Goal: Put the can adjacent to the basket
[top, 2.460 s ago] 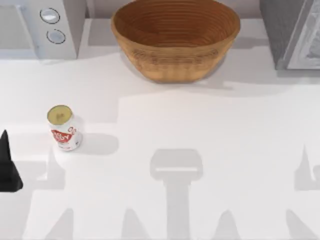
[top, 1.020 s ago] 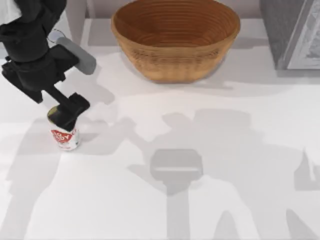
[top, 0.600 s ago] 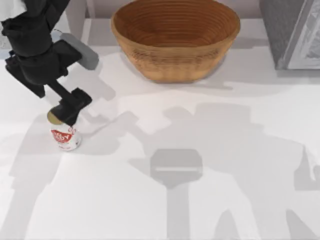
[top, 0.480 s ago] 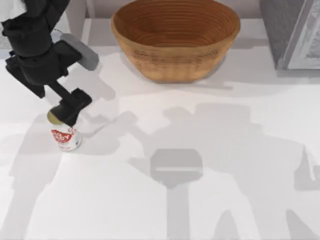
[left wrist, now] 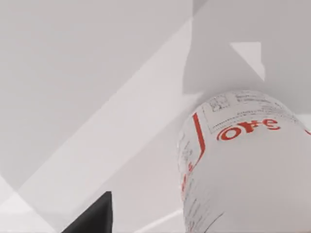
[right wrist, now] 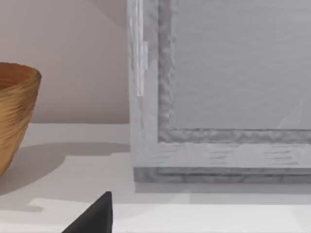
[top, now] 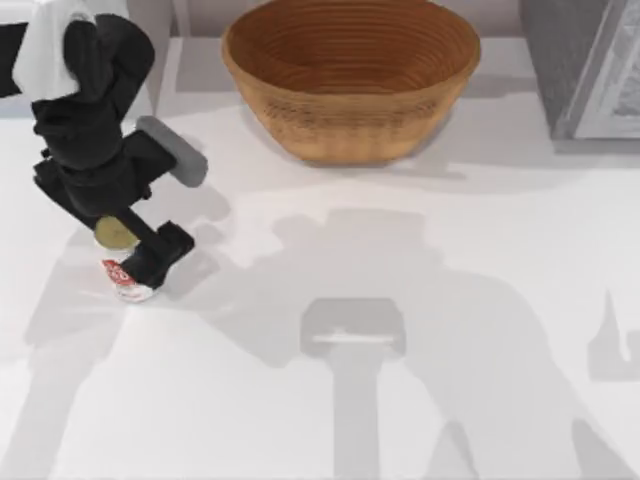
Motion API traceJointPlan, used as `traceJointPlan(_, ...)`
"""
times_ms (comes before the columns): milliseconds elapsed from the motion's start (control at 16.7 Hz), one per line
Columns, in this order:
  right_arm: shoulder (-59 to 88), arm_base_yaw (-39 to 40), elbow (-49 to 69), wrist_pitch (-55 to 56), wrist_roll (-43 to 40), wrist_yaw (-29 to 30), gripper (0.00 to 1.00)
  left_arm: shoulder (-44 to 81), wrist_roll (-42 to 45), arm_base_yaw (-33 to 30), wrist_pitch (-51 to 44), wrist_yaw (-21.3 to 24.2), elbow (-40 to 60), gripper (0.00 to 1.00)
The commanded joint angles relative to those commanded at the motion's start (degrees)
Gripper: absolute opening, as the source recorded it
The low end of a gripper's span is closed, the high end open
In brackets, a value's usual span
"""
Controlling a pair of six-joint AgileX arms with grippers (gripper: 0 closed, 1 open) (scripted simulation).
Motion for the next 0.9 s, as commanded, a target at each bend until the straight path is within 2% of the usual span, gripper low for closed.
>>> traceJointPlan(180,0.0,0.0,0.0,0.0,0.0,0.0,1.0,0.0,0.0,0.0,0.1,0.0,-0.1,1.0)
traceJointPlan(900,0.0,0.0,0.0,0.0,0.0,0.0,1.0,0.0,0.0,0.0,0.1,0.0,-0.1,0.1)
